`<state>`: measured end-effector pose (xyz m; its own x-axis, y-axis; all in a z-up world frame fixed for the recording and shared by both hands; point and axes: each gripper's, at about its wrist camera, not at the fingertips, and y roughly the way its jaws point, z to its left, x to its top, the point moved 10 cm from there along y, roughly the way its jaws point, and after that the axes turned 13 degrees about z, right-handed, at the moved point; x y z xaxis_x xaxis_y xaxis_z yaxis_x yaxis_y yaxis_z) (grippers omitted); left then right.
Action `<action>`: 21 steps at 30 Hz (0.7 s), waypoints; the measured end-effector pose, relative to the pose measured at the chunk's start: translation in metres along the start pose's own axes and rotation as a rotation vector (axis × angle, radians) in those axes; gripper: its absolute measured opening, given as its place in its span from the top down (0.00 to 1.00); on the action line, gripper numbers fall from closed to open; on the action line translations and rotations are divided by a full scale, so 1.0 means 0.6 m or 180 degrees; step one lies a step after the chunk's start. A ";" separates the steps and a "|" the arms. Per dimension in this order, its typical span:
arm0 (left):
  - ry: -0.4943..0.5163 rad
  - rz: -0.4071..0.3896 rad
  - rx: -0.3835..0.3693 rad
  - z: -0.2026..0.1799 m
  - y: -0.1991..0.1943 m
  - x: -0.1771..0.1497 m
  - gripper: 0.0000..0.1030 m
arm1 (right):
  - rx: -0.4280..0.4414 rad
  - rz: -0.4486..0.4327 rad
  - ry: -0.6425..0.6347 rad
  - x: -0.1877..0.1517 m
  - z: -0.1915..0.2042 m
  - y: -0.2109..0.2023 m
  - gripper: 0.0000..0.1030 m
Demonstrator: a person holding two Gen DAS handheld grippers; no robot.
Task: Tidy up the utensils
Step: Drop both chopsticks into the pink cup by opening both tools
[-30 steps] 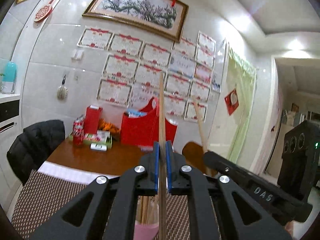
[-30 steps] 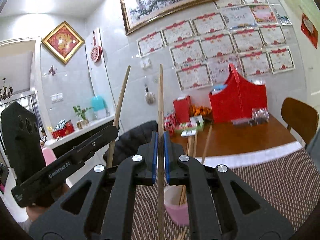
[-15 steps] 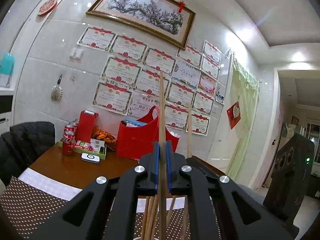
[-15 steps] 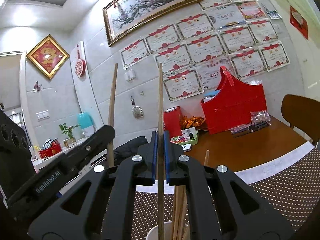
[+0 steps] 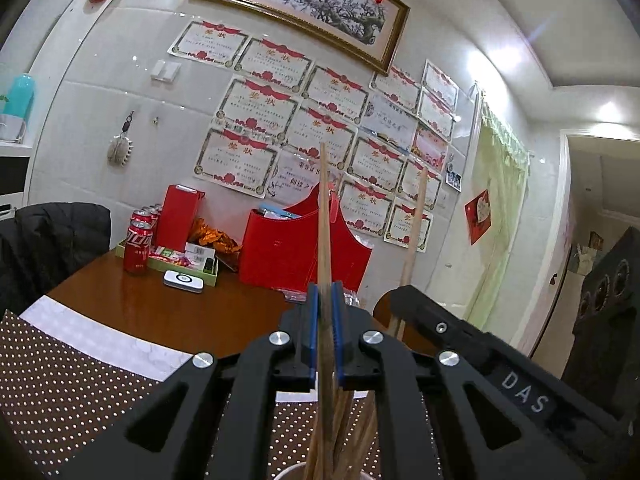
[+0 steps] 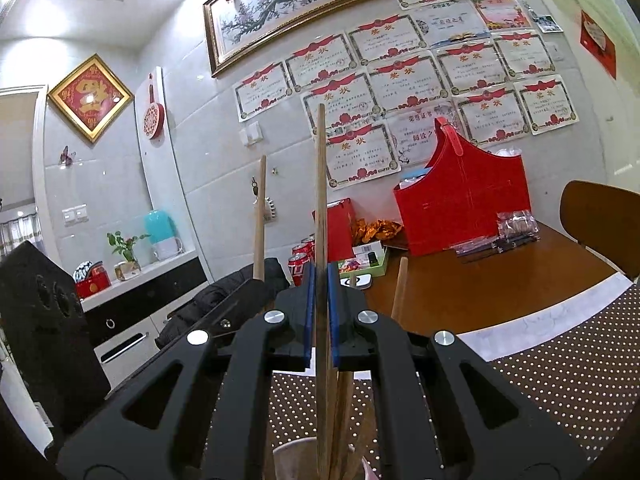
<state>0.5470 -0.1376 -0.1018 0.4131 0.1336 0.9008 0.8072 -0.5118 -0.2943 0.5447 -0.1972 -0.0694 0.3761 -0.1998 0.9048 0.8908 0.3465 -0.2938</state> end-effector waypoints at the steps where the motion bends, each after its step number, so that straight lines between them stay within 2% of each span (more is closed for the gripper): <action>1: 0.0007 0.0002 0.0003 0.001 0.001 -0.002 0.94 | -0.0007 0.0007 -0.0006 -0.001 0.000 0.001 0.94; 6: 0.0040 0.0045 0.0026 0.004 0.000 -0.011 0.91 | -0.0030 0.0077 -0.0056 -0.009 0.003 -0.001 0.93; 7: 0.0068 0.0068 0.0049 0.005 -0.004 -0.013 0.86 | -0.0042 0.0096 -0.0065 -0.011 0.004 -0.004 0.91; 8: 0.0080 0.0069 0.0082 0.005 -0.007 -0.013 0.70 | -0.0049 0.0106 -0.0069 -0.013 0.005 -0.007 0.88; 9: 0.0046 0.0042 0.0179 0.011 -0.016 -0.011 0.60 | -0.0058 0.0097 -0.0062 -0.012 0.004 -0.012 0.75; 10: 0.0014 0.0017 0.0172 0.015 -0.022 -0.009 0.56 | -0.0100 0.0051 -0.0019 -0.009 -0.002 -0.023 0.52; 11: -0.0071 -0.0028 0.0151 0.025 -0.036 -0.002 0.42 | -0.0153 0.0013 0.0048 -0.005 -0.012 -0.033 0.36; 12: -0.0095 -0.0045 0.0156 0.029 -0.044 0.002 0.26 | -0.0133 -0.0047 0.0135 0.000 -0.020 -0.045 0.13; 15: -0.0060 -0.0157 0.0225 0.029 -0.081 0.018 0.24 | -0.0171 -0.0212 0.0196 0.014 -0.032 -0.079 0.11; 17: 0.0008 -0.0199 0.0263 0.021 -0.107 0.028 0.20 | -0.0187 -0.0296 0.0208 0.023 -0.033 -0.103 0.06; 21: 0.0160 -0.0249 0.0372 -0.004 -0.156 0.042 0.12 | -0.0267 -0.0304 0.0215 0.035 -0.034 -0.140 0.06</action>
<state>0.4809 -0.0884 -0.0505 0.3278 0.1249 0.9365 0.8808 -0.3988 -0.2551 0.4828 -0.2490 -0.0318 0.3024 -0.2905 0.9078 0.9405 0.2457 -0.2347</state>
